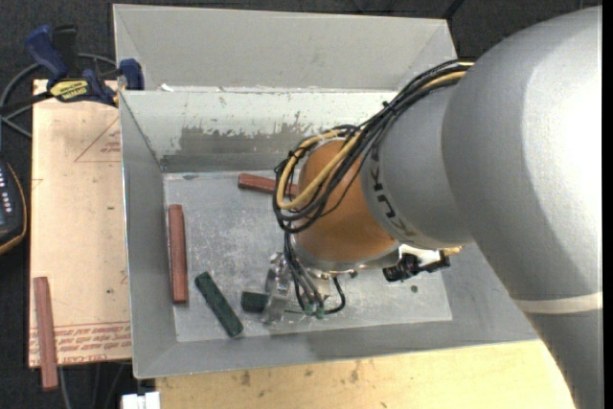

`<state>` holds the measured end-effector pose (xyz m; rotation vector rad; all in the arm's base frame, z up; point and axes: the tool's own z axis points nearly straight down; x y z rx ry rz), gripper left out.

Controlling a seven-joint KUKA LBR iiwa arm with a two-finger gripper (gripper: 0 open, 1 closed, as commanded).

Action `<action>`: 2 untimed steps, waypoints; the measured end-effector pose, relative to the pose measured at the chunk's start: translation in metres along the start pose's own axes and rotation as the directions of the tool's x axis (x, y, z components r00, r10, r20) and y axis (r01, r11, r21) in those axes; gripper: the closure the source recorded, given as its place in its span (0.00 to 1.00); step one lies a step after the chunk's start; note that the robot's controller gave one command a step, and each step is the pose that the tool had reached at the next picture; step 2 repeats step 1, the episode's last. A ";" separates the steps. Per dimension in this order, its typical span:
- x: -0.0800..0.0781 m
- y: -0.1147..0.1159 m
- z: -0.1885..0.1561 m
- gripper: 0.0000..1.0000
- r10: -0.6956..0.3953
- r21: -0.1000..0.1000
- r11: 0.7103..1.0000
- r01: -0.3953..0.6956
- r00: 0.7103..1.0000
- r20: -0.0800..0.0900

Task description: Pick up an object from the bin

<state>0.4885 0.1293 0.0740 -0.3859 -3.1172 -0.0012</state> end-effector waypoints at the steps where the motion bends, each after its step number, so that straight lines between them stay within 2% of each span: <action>1: 0.001 0.019 -0.136 1.00 0.005 -0.005 1.000 -0.005 1.000 0.009; 2: 0.001 0.019 -0.136 1.00 0.005 -0.005 1.000 -0.005 1.000 0.009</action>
Offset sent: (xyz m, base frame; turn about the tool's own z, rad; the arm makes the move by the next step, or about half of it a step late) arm 0.0020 0.0167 0.1318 0.0091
